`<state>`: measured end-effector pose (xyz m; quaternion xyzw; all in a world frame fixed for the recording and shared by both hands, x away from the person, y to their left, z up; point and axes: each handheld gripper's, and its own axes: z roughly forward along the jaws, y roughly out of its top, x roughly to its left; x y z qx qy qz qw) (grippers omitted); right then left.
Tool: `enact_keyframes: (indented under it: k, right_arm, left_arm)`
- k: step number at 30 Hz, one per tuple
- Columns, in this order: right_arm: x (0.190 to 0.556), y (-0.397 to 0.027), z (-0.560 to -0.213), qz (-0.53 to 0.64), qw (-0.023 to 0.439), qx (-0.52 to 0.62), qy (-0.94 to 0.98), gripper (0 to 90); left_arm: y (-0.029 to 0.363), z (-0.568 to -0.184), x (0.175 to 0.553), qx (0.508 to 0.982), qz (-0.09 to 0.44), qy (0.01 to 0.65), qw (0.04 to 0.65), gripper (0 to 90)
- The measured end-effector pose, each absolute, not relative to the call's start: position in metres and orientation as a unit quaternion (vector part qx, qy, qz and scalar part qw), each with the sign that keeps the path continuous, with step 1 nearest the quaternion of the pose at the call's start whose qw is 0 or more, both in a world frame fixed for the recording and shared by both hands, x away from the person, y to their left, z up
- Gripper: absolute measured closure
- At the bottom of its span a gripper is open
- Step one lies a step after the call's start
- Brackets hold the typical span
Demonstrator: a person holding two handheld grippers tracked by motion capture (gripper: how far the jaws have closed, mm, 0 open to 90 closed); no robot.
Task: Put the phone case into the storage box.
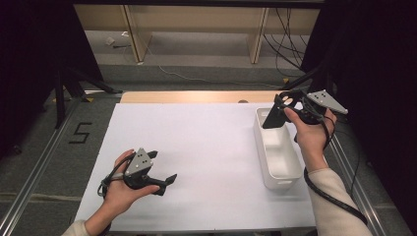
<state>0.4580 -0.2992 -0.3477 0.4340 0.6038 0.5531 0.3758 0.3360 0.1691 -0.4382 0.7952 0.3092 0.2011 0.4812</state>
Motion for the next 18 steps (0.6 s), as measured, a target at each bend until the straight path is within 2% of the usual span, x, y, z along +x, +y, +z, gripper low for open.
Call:
enact_keyframes:
  k: [18]
  right_arm:
    - [0.4626,-0.2983,-0.3490,0.544,0.381,0.433,0.609,15.0]
  left_arm:
    - [0.1689,-0.4385,0.3362,0.795,0.200,0.310,0.482,0.7]
